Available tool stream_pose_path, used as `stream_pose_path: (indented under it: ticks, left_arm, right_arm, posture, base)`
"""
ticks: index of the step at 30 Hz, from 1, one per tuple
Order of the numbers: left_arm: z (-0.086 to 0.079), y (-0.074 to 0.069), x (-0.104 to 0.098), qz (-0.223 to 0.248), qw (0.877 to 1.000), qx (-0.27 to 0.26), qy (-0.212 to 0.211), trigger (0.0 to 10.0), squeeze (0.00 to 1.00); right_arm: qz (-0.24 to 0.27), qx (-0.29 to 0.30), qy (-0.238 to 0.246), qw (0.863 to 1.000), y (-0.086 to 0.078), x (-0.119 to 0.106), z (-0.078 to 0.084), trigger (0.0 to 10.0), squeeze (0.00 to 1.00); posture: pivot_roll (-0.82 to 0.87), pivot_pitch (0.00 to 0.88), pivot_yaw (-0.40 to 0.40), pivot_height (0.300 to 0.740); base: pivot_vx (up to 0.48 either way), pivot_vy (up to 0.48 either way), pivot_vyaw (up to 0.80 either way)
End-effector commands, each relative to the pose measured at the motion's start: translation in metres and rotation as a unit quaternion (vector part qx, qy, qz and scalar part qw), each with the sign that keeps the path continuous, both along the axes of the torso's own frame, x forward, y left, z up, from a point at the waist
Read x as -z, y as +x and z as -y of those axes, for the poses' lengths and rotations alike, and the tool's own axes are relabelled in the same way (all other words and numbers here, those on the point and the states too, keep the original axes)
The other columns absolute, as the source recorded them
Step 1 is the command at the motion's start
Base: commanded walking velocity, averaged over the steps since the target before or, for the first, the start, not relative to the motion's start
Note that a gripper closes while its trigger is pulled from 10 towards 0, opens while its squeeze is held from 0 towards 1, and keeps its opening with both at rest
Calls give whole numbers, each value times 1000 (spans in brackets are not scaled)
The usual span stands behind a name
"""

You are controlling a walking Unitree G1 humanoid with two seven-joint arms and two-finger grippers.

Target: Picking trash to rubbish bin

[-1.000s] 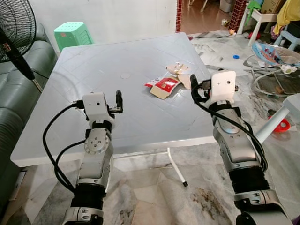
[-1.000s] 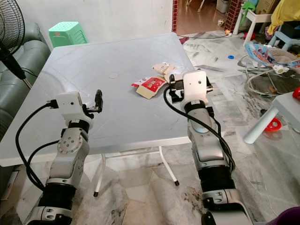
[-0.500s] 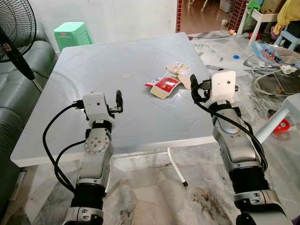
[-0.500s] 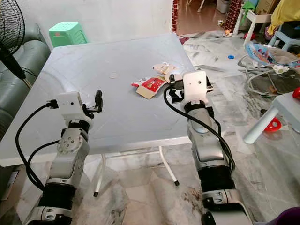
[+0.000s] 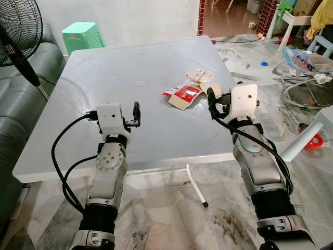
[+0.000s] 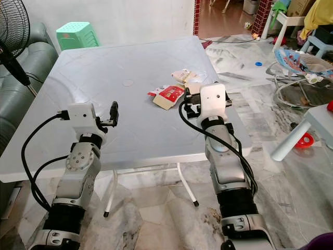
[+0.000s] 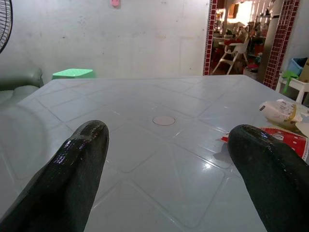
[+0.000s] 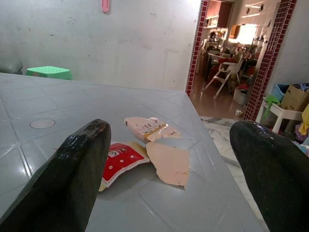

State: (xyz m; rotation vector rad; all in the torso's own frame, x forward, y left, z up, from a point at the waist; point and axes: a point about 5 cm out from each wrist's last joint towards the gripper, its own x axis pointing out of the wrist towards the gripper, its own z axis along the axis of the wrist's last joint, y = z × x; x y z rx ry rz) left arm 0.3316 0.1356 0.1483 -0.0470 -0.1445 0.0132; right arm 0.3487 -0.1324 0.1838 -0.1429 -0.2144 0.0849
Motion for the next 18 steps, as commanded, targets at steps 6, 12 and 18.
stream_pose_path:
  ticks: [6, 12, 18]
  left_arm:
    - [-1, -2, -1, -1, 1000, 1, 8, 10000, 0]
    - [6, -3, -1, 1, 1000, 27, -1, 10000, 0]
    - [15, -5, -4, 11, 999, 42, 7, 10000, 0]
  right_arm:
    - [8, -4, 3, 1000, -1, -5, -1, 10000, 0]
    - [8, -9, 0, 1000, -3, -3, 1, 10000, 0]
    - [7, -6, -2, 1000, -5, -1, 4, 10000, 0]
  posture:
    - [-73, 27, 56, 740]
    - [-71, 25, 58, 740]
    - [-74, 25, 59, 740]
  base:
    - [0, 0, 0]
    - [0, 0, 0]
    - [0, 0, 0]
